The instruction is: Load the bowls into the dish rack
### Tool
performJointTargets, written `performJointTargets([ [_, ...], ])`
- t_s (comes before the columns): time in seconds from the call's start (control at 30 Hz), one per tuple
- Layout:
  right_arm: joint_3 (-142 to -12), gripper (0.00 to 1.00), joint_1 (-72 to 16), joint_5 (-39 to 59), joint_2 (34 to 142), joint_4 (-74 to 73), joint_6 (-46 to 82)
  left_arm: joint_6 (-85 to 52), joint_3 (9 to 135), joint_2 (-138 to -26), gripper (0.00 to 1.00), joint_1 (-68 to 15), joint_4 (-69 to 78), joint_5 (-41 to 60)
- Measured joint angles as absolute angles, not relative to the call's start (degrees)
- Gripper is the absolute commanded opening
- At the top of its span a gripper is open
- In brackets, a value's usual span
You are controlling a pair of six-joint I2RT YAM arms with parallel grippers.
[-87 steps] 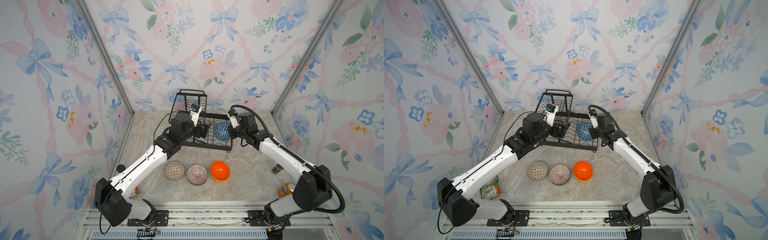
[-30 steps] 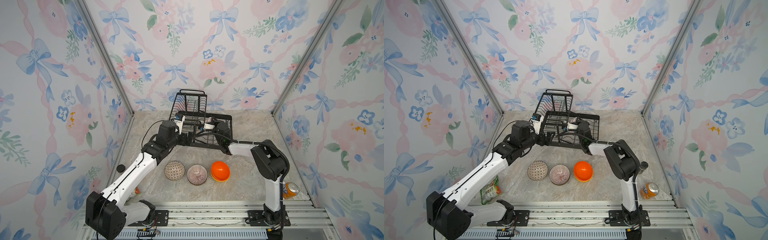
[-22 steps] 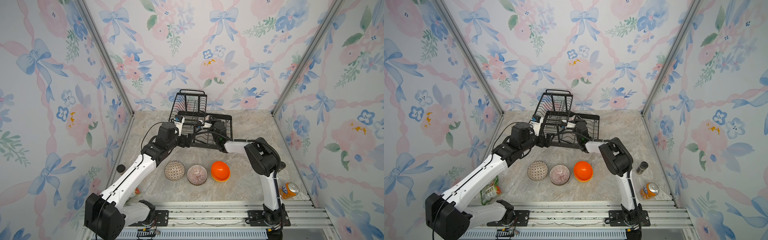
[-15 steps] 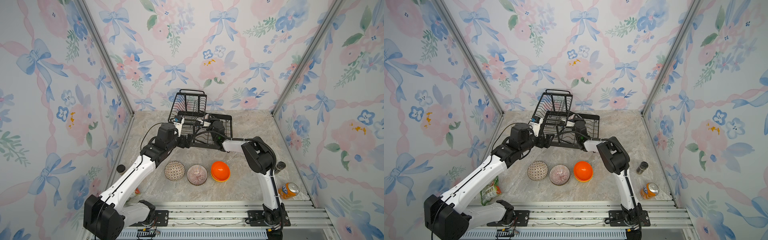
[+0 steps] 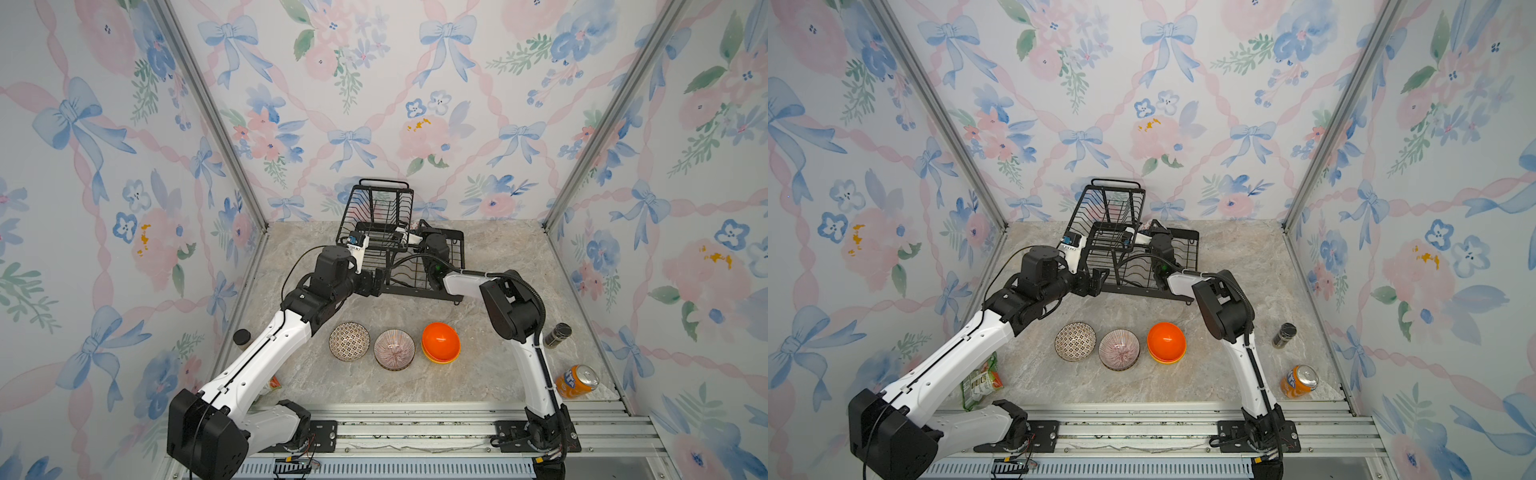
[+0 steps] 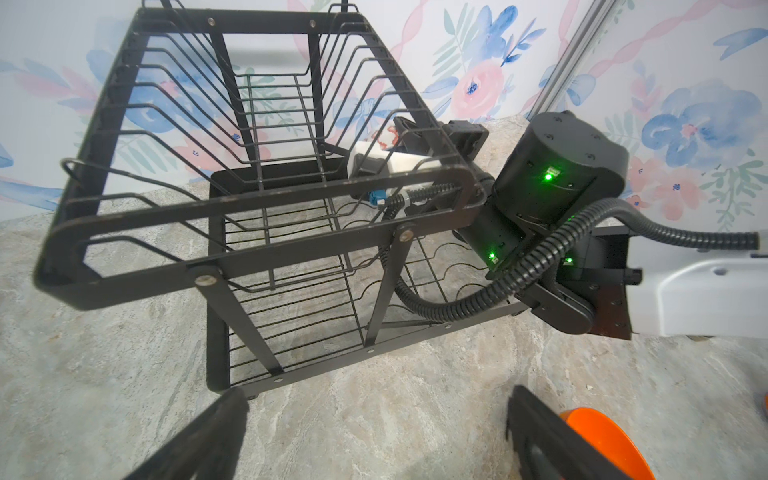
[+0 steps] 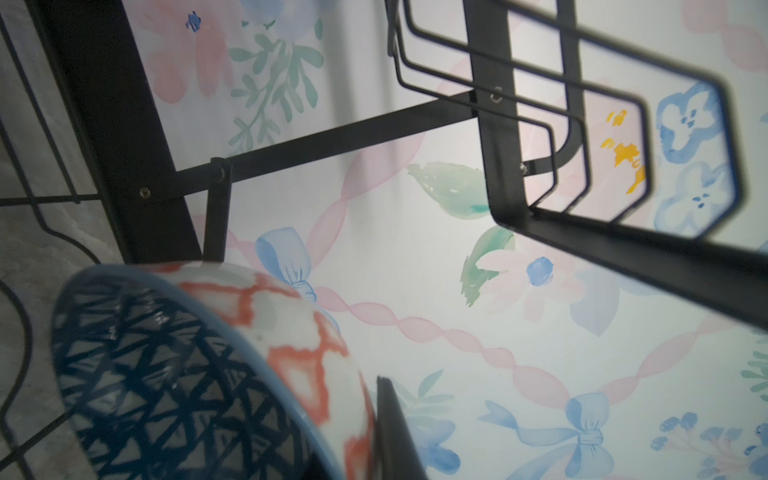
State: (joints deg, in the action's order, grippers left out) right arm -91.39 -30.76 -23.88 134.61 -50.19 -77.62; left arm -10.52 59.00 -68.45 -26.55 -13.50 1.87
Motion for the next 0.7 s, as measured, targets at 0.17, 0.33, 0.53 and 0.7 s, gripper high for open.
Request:
performJointTargets([
  [0.17,-93.23,0.0,-30.74,-23.86,136.11,-49.91,-77.56,-10.52,59.0,-68.47,0.98,-26.55,-13.52,2.02],
  [0.33,-94.24,0.0,-30.74,-23.86,137.19,-49.01,-77.25,-10.52,59.0,-68.58,0.98,-26.55,-13.52,2.02],
  [0.53,-95.81,0.0,-30.74,-23.83,138.06,-47.53,-76.71,-10.52,59.0,-68.95,0.98,-26.55,-13.74,2.02],
  [0.7,-97.12,0.0,-30.74,-23.83,139.48,-47.29,-76.44,-10.52,59.0,-68.95,0.98,-26.55,-13.87,2.02],
])
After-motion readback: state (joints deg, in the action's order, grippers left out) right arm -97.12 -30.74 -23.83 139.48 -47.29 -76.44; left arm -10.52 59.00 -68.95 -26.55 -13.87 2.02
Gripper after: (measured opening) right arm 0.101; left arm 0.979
